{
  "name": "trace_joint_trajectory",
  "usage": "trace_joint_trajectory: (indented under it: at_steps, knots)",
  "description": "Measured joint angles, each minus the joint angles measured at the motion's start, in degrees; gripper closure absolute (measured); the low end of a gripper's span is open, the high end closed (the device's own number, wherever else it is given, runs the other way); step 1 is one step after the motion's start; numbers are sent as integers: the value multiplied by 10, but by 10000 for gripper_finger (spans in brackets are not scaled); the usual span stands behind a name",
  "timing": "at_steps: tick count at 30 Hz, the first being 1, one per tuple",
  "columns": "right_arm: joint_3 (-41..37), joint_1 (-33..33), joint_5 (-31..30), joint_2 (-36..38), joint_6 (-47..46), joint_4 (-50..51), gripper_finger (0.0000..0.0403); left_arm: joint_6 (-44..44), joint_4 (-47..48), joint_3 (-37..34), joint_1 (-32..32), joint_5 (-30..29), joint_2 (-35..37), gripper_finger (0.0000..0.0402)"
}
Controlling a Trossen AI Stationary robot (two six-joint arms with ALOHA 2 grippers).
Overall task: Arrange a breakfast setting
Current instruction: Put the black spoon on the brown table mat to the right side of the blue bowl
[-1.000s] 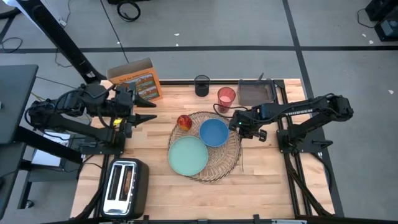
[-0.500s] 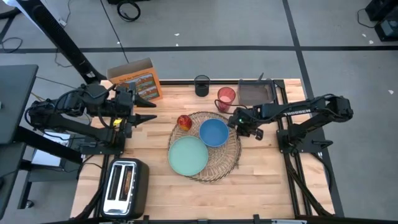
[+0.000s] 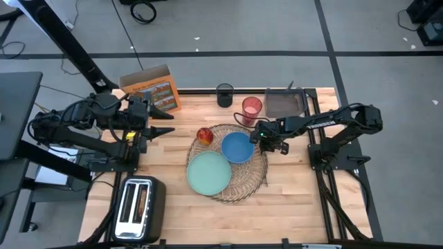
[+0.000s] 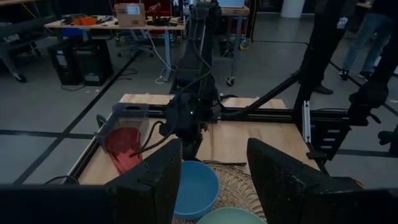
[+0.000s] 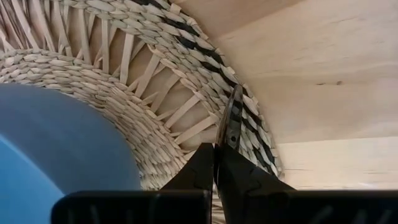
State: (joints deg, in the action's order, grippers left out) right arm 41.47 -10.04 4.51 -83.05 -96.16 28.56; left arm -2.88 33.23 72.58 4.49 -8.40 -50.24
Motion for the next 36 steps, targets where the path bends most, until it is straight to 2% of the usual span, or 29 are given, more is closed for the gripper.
trace_joint_trajectory:
  at_steps: [5,15,23,27,32,36]
  knots:
    - [0,1,-14,1,-12,-1,373,-10,0,0,0,0,0,214]
    - [-2,0,-31,10,-2,-4,307,-10,0,0,0,0,0,214]
    - [-2,0,-32,37,21,-1,298,-10,0,0,0,1,0,214]
    - [-2,6,-31,64,74,4,296,-10,0,0,0,1,0,214]
    - [-1,72,-18,73,193,-14,295,-10,0,0,0,1,0,214]
    - [-1,156,-68,57,231,-18,295,-9,0,0,0,1,0,214]
